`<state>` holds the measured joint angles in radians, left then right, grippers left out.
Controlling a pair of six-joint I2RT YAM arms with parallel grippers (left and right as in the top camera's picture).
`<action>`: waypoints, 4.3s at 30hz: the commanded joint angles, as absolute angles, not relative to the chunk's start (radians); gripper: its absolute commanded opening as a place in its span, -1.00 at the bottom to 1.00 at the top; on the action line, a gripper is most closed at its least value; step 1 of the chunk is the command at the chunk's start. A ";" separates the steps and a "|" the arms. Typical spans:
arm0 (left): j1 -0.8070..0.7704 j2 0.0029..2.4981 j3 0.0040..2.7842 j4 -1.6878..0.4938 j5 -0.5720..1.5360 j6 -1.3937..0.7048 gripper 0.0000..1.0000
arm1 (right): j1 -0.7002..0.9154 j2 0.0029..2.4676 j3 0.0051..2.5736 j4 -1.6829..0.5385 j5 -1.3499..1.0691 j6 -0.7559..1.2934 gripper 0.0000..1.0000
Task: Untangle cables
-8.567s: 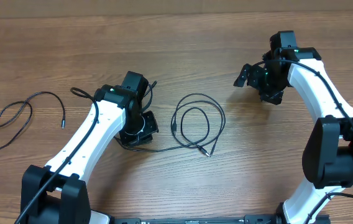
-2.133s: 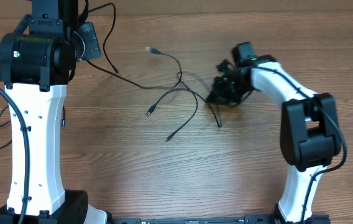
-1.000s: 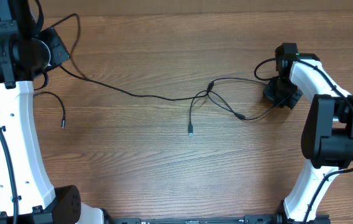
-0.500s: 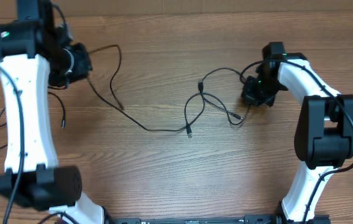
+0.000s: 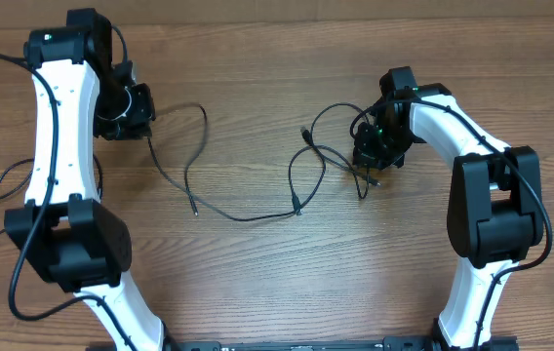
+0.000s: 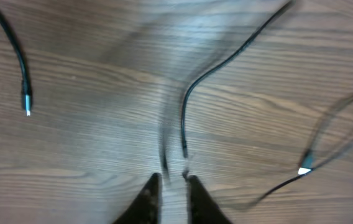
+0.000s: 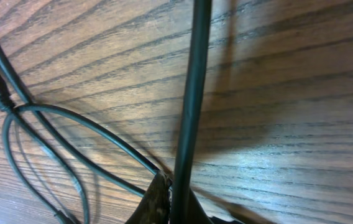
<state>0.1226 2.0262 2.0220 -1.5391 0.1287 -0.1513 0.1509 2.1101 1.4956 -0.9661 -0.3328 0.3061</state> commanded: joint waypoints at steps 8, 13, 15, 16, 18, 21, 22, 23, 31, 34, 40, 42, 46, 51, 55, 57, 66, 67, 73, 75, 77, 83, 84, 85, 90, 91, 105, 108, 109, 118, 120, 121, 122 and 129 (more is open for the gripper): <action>0.152 2.072 2.024 -1.564 0.413 -0.027 0.40 | 0.150 2.093 1.491 -0.955 -0.334 0.295 -0.93; 0.102 2.072 2.024 -1.578 0.616 0.113 -0.01 | 0.150 2.093 1.491 -0.948 -0.334 0.310 -0.92; 0.068 2.073 2.022 -1.575 0.604 0.113 -0.27 | 0.150 2.093 1.491 -0.948 -0.334 0.310 -0.92; 0.050 2.073 2.022 -1.573 0.599 0.113 -0.52 | 0.150 2.093 1.491 -0.948 -0.334 0.310 -0.92; 0.008 2.073 2.018 -1.569 0.599 0.113 -0.91 | 0.150 2.093 1.491 -0.948 -0.331 0.310 -0.92; -0.059 2.073 2.005 -1.556 0.599 0.113 -0.91 | 0.150 2.093 1.491 -0.947 -0.314 0.311 -0.92; -0.081 2.073 1.997 -1.547 0.599 0.113 -0.92 | 0.150 2.093 1.491 -0.947 -0.303 0.310 -0.92; -0.106 2.073 1.988 -1.538 0.599 0.112 -0.91 | 0.150 2.093 1.491 -0.947 -0.299 0.310 -0.91; -0.291 2.073 1.868 -1.386 0.599 0.086 -0.46 | 0.150 2.093 1.491 -0.944 -0.297 0.309 0.99; -0.355 2.073 1.815 -1.296 0.593 0.054 -0.52 | 0.150 2.093 1.491 -0.944 -0.297 0.309 1.00; -0.453 2.073 1.725 -1.123 0.505 -0.074 -0.67 | 0.150 2.093 1.491 -0.944 -0.297 0.309 0.99; -0.480 2.073 1.699 -1.078 0.431 -0.136 -0.67 | 0.150 2.093 1.491 -0.944 -0.297 0.309 1.00; -0.522 2.073 1.653 -0.998 0.356 -0.182 -0.45 | 0.150 2.093 1.491 -0.944 -0.297 0.309 1.00; -0.561 2.073 1.589 -0.886 0.345 -0.194 -0.45 | 0.150 2.093 1.491 -0.944 -0.297 0.309 1.00; -0.575 2.073 1.535 -0.824 0.231 -0.302 -0.39 | 0.150 2.093 1.491 -0.944 -0.297 0.310 1.00; -0.575 2.073 1.512 -0.797 0.187 -0.340 -0.36 | 0.150 2.093 1.491 -0.944 -0.297 0.310 1.00; -0.579 2.073 1.423 -0.672 0.176 -0.374 -0.29 | 0.150 2.093 1.491 -0.944 -0.297 0.310 1.00; -0.579 2.073 1.411 -0.656 0.176 -0.382 -0.28 | 0.150 2.093 1.491 -0.944 -0.297 0.310 0.99; -0.579 2.073 1.364 -0.595 0.178 -0.408 -0.38 | 0.150 2.093 1.491 -0.944 -0.297 0.310 1.00; -0.579 2.073 1.364 -0.593 0.177 -0.408 -0.56 | 0.150 2.093 1.491 -0.944 -0.297 0.310 1.00; -0.579 2.073 1.364 -0.594 0.177 -0.408 -0.91 | 0.150 2.093 1.491 -0.944 -0.297 0.310 1.00; -0.560 2.062 1.392 -0.625 0.212 -0.361 -0.92 | 0.150 2.093 1.491 -0.944 -0.297 0.309 1.00; -0.546 2.055 1.413 -0.649 0.242 -0.330 -0.92 | 0.150 2.093 1.491 -0.944 -0.297 0.310 1.00; -0.531 2.048 1.436 -0.675 0.274 -0.297 -0.92 | 0.150 2.093 1.491 -0.944 -0.297 0.309 0.99; -0.435 2.019 1.563 -0.810 0.439 -0.204 -0.92 | 0.150 2.093 1.491 -0.944 -0.297 0.310 1.00; -0.411 2.019 1.588 -0.839 0.449 -0.202 -0.92 | 0.150 2.093 1.491 -0.944 -0.297 0.310 1.00; -0.193 2.024 1.579 -0.915 0.116 -0.247 -0.92 | 0.150 2.093 1.491 -0.944 -0.297 0.309 1.00; -0.187 2.024 1.528 -0.866 0.004 -0.270 -0.91 | 0.150 2.093 1.491 -0.944 -0.297 0.310 1.00; -0.187 2.024 1.509 -0.844 -0.025 -0.270 -0.92 | 0.150 2.093 1.491 -0.944 -0.297 0.309 1.00; -0.172 2.024 1.388 -0.636 -0.300 -0.270 -0.92 | 0.150 2.093 1.491 -0.944 -0.297 0.310 1.00; -0.162 2.024 1.366 -0.584 -0.352 -0.270 -0.92 | 0.150 2.093 1.491 -0.944 -0.297 0.309 1.00; -0.155 2.024 1.353 -0.556 -0.372 -0.270 -0.92 | 0.150 2.093 1.491 -0.944 -0.297 0.310 1.00; -0.149 2.024 1.342 -0.533 -0.378 -0.270 -0.92 | 0.150 2.093 1.491 -0.944 -0.297 0.310 1.00; -0.077 2.024 1.269 -0.386 -0.377 -0.270 -0.92 | 0.150 2.093 1.491 -0.944 -0.297 0.310 1.00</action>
